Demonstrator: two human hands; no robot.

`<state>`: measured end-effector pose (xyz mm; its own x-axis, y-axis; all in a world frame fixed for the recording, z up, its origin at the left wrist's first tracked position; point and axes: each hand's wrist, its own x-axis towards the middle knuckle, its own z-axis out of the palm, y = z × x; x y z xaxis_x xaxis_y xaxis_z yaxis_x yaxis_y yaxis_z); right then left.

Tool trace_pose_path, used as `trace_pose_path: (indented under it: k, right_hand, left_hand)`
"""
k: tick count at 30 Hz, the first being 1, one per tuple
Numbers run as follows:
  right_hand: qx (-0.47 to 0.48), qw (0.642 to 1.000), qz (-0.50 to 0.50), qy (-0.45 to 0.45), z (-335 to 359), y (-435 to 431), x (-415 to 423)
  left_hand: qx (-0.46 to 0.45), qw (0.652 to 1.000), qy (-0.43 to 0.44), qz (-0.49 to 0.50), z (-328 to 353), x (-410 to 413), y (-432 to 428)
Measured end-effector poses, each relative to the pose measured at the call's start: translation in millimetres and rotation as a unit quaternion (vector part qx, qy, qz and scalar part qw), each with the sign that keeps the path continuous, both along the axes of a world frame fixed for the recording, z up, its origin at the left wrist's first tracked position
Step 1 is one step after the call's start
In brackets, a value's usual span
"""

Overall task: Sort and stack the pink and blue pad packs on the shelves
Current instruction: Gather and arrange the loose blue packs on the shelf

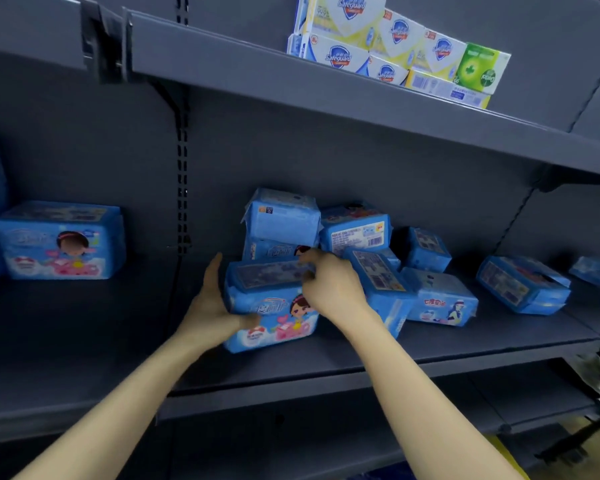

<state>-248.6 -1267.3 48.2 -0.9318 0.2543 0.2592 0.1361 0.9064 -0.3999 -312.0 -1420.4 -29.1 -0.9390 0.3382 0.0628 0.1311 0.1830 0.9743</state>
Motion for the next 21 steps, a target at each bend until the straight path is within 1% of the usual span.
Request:
trace_pose_path:
  k: [1,3,6,8,9,11,14,17,21]
  right_hand:
    - [-0.006,1.0,0.016,0.007,-1,2,-1]
    - [-0.009,0.998,0.054,-0.009,-4,5,-5]
    - [0.025,0.99,0.106,-0.088,-14,7,-13]
    - [0.053,0.981,0.124,-0.137,-21,5,-15]
    - [0.069,0.979,0.13,-0.143,-24,3,-15]
    - [0.097,0.979,0.129,-0.12,-31,-2,-14]
    - [0.114,0.983,0.128,-0.061,-39,-4,-11]
    - [0.093,0.985,0.147,0.003,-44,-4,-11]
    - [0.068,0.987,0.14,0.045,-49,-6,-13]
  left_hand:
    - [0.006,1.0,-0.006,-0.013,1,-5,-7]
    - [0.014,1.0,-0.012,-0.019,1,-12,-20]
    - [0.035,0.999,0.004,0.007,-4,-12,-31]
    - [0.027,0.999,0.011,0.014,-7,-6,-31]
    - [0.019,1.0,0.013,0.013,-9,-3,-31]
    - [0.002,1.0,0.019,0.013,-14,0,-29]
    - [-0.031,0.999,0.027,0.013,-18,3,-26]
    - [-0.049,0.997,0.026,0.045,-20,6,-17]
    - [-0.075,0.993,0.046,0.079,-18,10,-12]
